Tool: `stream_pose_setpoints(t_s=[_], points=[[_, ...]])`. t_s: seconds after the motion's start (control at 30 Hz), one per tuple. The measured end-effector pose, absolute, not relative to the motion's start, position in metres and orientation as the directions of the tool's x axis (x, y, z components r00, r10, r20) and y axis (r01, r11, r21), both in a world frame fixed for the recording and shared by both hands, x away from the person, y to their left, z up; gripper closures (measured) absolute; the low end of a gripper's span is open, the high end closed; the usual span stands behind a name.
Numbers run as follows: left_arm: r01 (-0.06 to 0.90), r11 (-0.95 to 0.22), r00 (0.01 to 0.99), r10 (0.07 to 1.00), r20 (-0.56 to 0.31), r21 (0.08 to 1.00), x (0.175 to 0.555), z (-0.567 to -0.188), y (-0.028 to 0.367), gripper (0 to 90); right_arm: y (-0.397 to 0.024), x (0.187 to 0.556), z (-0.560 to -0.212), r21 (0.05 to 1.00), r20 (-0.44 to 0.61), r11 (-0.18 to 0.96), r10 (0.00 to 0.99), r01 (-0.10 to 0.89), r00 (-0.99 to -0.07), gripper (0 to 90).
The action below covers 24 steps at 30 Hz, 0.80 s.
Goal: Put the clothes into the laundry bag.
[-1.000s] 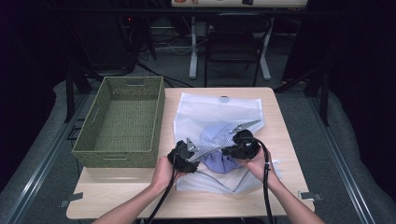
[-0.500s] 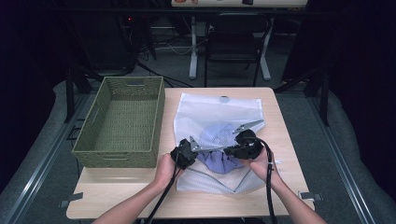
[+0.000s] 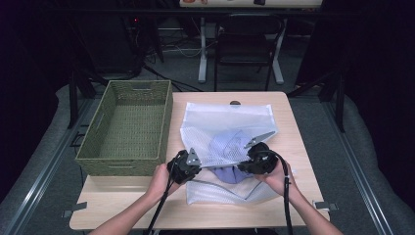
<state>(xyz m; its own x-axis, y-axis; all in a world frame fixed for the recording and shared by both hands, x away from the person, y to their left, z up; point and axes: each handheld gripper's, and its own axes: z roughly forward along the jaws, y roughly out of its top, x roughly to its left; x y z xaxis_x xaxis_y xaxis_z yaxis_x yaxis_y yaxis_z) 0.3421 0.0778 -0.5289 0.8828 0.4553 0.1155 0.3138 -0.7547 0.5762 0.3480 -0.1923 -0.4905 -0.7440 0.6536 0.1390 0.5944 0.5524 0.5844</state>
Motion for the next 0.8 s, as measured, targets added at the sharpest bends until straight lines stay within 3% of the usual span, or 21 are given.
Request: stream_pose_setpoints(t_s=[0.5,0.67,0.7,0.8], points=[[0.315,-0.828,0.929,0.369,0.028,0.465,0.335,-0.546,0.075,86.6,-0.202,0.338,-0.528,0.496,0.151,0.623,0.624,0.605,-0.767,80.4],[0.308,-0.836,0.934,0.358,0.024,0.454,0.334,-0.549,0.075,86.5,-0.209,0.334,-0.533,0.479,0.211,0.593,0.638,0.647,-0.741,78.3],[0.307,-0.843,0.934,0.356,0.029,0.442,0.334,-0.549,0.075,86.5,-0.212,0.333,-0.535,0.484,0.199,0.588,0.647,0.648,-0.736,71.8],[0.310,-0.848,0.933,0.357,0.031,0.431,0.335,-0.550,0.076,86.3,-0.220,0.334,-0.543,0.449,0.164,0.579,0.695,0.680,-0.700,72.6]])
